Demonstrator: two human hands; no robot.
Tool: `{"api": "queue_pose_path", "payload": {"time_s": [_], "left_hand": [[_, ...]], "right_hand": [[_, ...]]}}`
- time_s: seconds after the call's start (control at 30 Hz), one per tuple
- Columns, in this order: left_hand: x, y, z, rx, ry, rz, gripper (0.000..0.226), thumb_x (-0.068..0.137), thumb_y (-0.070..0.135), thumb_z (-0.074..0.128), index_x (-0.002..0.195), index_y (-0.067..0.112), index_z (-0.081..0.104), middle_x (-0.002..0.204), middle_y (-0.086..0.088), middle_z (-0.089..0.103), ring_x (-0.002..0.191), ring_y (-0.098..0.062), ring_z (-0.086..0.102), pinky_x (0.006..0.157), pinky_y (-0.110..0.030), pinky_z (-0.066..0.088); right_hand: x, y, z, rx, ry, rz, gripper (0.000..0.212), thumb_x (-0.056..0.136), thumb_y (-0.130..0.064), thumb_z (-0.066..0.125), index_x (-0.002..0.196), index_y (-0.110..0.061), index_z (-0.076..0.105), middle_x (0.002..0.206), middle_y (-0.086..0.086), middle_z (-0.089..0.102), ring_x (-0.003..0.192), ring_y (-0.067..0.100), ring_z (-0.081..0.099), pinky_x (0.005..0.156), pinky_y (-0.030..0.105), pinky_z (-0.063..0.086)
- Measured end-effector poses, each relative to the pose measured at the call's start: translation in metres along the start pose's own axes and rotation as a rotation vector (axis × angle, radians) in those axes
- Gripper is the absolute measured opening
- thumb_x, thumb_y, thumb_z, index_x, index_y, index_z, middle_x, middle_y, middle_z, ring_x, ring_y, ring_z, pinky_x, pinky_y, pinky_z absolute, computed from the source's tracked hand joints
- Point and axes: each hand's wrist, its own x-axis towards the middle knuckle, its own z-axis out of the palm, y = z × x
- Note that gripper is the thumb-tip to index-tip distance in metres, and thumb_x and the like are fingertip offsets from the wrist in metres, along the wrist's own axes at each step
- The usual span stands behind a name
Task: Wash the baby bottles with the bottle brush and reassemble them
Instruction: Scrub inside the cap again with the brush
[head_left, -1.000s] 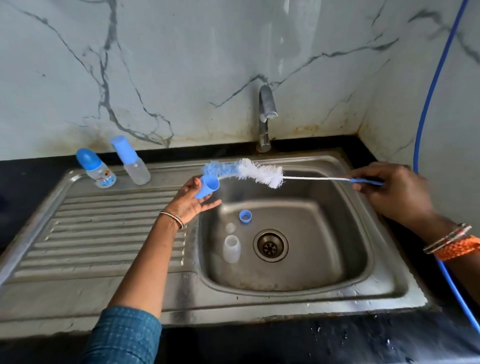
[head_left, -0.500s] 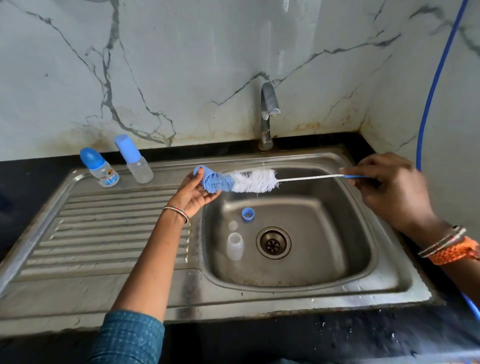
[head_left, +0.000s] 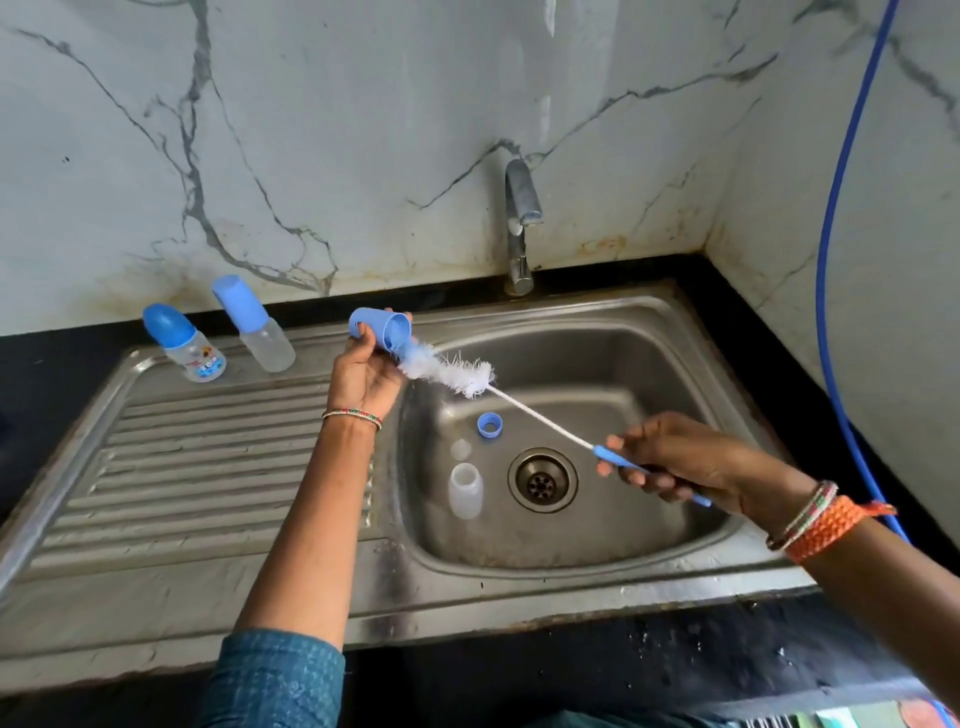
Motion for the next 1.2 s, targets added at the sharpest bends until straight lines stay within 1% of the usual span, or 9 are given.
{"api": "queue_pose_path", "payload": {"time_s": [0.07,0.2,0.3,0.43,0.6,0.7,0.9,1.03,1.2], "left_hand": [[0.000,0.002,-0.003,0.004,0.059,0.019,0.087,0.041,0.020,0.095,0.115,0.004,0.051,0.097,-0.015,0.068,0.089,-0.025,0.070,0.087,-0.045,0.053],[-0.002,-0.003,0.008,0.038,0.221,0.044,0.007,0.095,0.010,0.049,0.099,0.007,0.054,0.087,-0.013,0.068,0.072,-0.021,0.071,0.071,-0.038,0.059],[-0.001,-0.008,0.009,0.090,0.265,0.018,0.011,0.098,0.012,0.043,0.098,0.007,0.054,0.075,-0.009,0.071,0.070,-0.020,0.071,0.074,-0.037,0.056],[-0.006,-0.005,0.006,0.067,0.183,-0.011,0.029,0.087,0.015,0.050,0.114,0.004,0.051,0.091,-0.014,0.070,0.083,-0.024,0.070,0.080,-0.039,0.055],[-0.004,0.006,0.011,0.164,0.326,-0.164,0.022,0.086,0.039,0.053,0.089,0.018,0.056,0.091,-0.008,0.060,0.091,-0.025,0.058,0.093,-0.045,0.040],[-0.003,0.004,0.020,0.088,0.390,-0.122,0.022,0.089,0.025,0.058,0.080,0.007,0.050,0.070,-0.010,0.057,0.070,-0.024,0.060,0.072,-0.038,0.057],[-0.007,0.000,0.027,-0.151,0.241,0.033,0.024,0.092,0.011,0.049,0.067,0.010,0.047,0.056,-0.003,0.053,0.057,-0.014,0.051,0.060,-0.025,0.053],[-0.007,-0.004,0.023,-0.106,0.282,0.009,0.027,0.094,0.012,0.045,0.067,0.011,0.046,0.053,-0.003,0.056,0.048,-0.014,0.056,0.055,-0.022,0.053],[-0.007,-0.013,0.026,-0.086,0.368,0.026,0.031,0.092,0.012,0.042,0.061,0.011,0.045,0.053,-0.002,0.051,0.049,-0.014,0.051,0.054,-0.022,0.052]], "right_hand": [[0.002,0.002,-0.002,-0.408,0.346,-0.231,0.029,0.094,-0.022,0.060,0.066,-0.018,0.065,0.048,-0.007,0.054,0.039,0.004,0.044,0.041,0.017,0.035],[-0.001,-0.002,-0.002,-0.845,0.905,-0.686,0.012,0.080,-0.005,0.067,0.086,-0.014,0.063,0.083,0.004,0.065,0.079,0.030,0.061,0.066,0.036,0.049],[0.000,-0.003,-0.003,-0.747,0.826,-0.715,0.011,0.078,0.000,0.068,0.079,-0.010,0.066,0.071,0.003,0.064,0.066,0.025,0.061,0.058,0.031,0.049],[-0.005,-0.006,-0.009,-0.047,0.104,-0.001,0.020,0.093,-0.009,0.057,0.080,-0.002,0.070,0.052,0.004,0.049,0.032,0.005,0.032,0.033,0.014,0.025],[-0.003,0.015,-0.019,-0.971,0.783,-0.539,0.018,0.085,-0.014,0.065,0.099,-0.018,0.075,0.082,0.004,0.072,0.075,0.024,0.068,0.061,0.032,0.054],[-0.008,0.021,-0.012,-1.171,0.959,-0.874,0.028,0.075,-0.002,0.069,0.100,-0.015,0.075,0.079,0.005,0.070,0.070,0.031,0.066,0.053,0.032,0.050],[-0.017,0.006,-0.007,-0.245,0.097,-0.152,0.020,0.092,-0.014,0.060,0.078,-0.010,0.073,0.054,0.003,0.056,0.035,0.011,0.040,0.037,0.019,0.029],[-0.021,0.016,-0.007,-1.132,0.941,-0.775,0.027,0.075,-0.001,0.072,0.096,-0.018,0.076,0.079,0.004,0.072,0.063,0.030,0.066,0.051,0.030,0.047],[-0.013,0.006,-0.006,-0.970,1.086,-0.921,0.029,0.073,0.002,0.073,0.095,-0.017,0.077,0.087,0.000,0.073,0.072,0.026,0.066,0.060,0.030,0.049]]}}
